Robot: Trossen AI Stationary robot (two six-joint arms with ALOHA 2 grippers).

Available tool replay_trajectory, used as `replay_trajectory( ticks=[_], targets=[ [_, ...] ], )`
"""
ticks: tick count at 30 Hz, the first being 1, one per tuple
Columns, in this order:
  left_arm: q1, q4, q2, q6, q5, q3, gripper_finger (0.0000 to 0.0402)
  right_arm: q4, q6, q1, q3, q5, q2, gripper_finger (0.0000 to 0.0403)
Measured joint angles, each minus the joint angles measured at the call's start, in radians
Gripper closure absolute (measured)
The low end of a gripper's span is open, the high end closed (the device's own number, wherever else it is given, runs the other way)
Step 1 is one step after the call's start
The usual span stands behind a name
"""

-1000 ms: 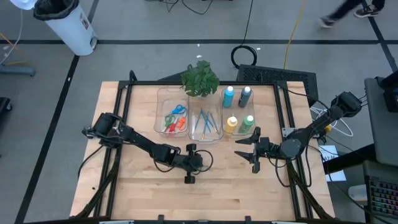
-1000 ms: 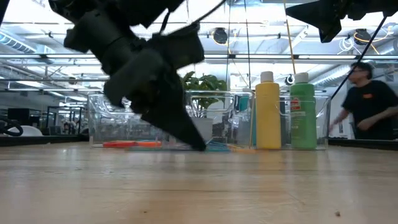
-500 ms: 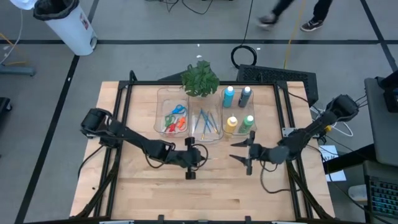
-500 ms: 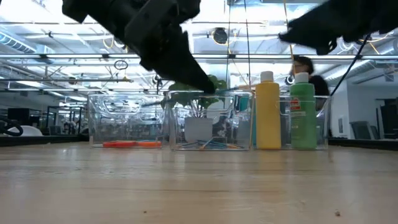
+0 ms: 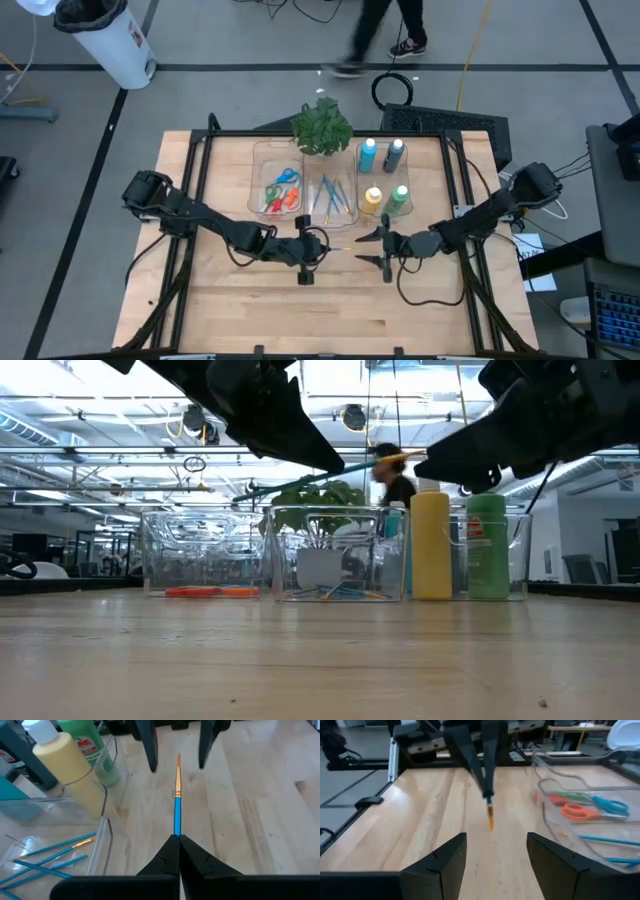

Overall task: Pick & Place Paint Supplies
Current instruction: Put the blue paintbrush into the middle transparent bin

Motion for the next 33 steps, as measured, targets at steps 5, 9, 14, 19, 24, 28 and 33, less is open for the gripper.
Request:
replay_trajectory(
  ticks=[5,9,14,19,24,28,33],
  targets=[
    [0.0,0.0,0.0,0.001,0.0,0.0,0.0401,0.05,0.0,-0.016,0.0,-0.04,0.039,0.0204],
    [0.0,-0.005,0.0,0.0,0.0,0.0,0.0401,0.074,0.003,-0.024,0.0,-0.038,0.054,0.0204],
    [0.0,-0.006,0.0,0.0,0.0,0.0,0.0401,0.099,0.007,-0.029,0.001,-0.036,0.061,0.0204],
    [0.0,-0.008,0.0,-0.002,0.0,0.0,0.0401,0.099,0.005,-0.029,0.002,-0.034,0.061,0.0204],
    [0.0,-0.01,0.0,-0.003,0.0,0.0,0.0401,0.099,0.004,-0.03,0.002,-0.034,0.061,0.022],
    [0.0,-0.011,0.0,-0.004,0.0,0.0,0.0401,0.099,0.004,-0.03,0.002,-0.034,0.061,0.0249],
    [0.0,-0.011,0.0,-0.005,0.0,0.0,0.0401,0.099,-0.004,-0.03,0.002,-0.035,0.061,0.0285]
  ],
)
